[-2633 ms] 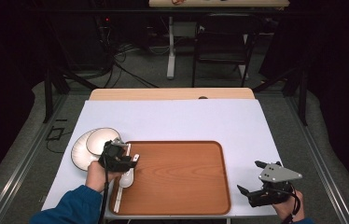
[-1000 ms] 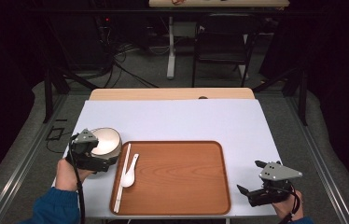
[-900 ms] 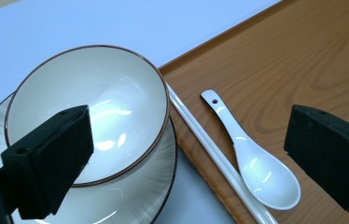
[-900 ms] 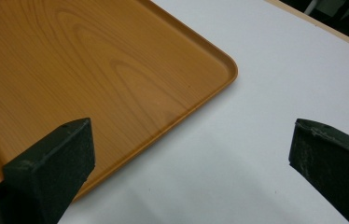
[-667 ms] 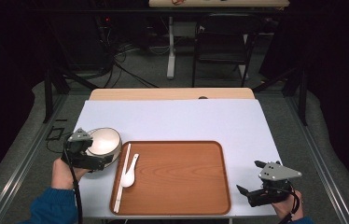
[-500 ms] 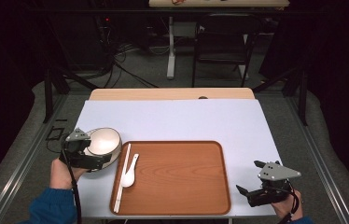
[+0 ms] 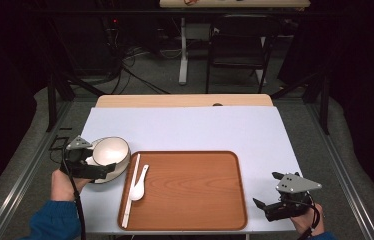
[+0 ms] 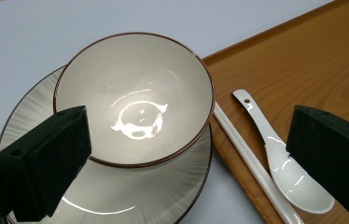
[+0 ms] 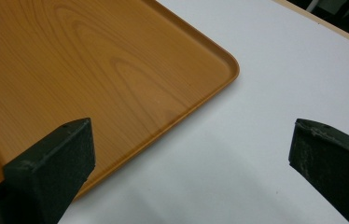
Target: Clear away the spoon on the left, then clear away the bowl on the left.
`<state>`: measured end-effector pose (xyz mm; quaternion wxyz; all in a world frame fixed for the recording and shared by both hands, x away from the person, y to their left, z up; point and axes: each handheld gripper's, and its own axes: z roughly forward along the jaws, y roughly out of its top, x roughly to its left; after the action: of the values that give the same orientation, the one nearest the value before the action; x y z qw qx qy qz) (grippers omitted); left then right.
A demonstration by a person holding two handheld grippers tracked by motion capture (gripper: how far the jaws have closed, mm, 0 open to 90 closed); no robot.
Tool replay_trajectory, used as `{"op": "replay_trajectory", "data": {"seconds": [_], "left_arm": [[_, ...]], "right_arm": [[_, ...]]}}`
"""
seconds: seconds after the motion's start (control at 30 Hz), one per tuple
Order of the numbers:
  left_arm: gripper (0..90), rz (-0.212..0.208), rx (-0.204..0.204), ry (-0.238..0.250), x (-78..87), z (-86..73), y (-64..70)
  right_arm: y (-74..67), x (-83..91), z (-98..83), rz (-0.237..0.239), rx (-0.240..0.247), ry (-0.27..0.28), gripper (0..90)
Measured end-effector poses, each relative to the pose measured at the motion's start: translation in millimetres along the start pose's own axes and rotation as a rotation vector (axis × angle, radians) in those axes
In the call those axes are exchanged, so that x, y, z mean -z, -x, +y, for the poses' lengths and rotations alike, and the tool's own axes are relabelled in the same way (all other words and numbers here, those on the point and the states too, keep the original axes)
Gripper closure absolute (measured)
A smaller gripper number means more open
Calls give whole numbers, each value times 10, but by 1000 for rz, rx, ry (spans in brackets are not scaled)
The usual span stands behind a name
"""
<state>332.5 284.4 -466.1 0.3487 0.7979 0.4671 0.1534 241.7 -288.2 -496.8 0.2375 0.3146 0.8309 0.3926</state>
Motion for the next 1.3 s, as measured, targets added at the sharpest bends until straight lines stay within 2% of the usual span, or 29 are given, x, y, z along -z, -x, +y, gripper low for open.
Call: {"op": "replay_trajectory", "data": {"seconds": [0.33, 0.5, 0.8, 0.9, 0.97, 1.03, 1.23, 1.3], "left_arm": [[0, 29, 57, -9, -53, -48, -162], [4, 20, 97, -25, -113, -88, -274], [49, 12, 174, -1, -239, -50, -419], [156, 21, 205, 9, -286, -36, -461], [183, 30, 218, 0, -316, -37, -482], [255, 22, 236, -3, -342, -47, -503], [456, 72, 273, -23, -395, -63, -548], [489, 79, 285, -30, -415, -64, -554]], "right_arm": [[-12, 9, 11, -3, 9, 2, 0], [-11, 2, 10, -1, 5, 0, 0], [-10, -9, 10, 2, -9, 6, 0], [-12, -8, 10, 2, -15, 8, 0], [-10, -11, 9, 4, -16, 7, 0], [-10, -10, 7, 4, -17, 7, 0], [-9, -10, 5, 5, -19, 7, 0], [-11, -12, 8, 5, -17, 4, 0]]}}
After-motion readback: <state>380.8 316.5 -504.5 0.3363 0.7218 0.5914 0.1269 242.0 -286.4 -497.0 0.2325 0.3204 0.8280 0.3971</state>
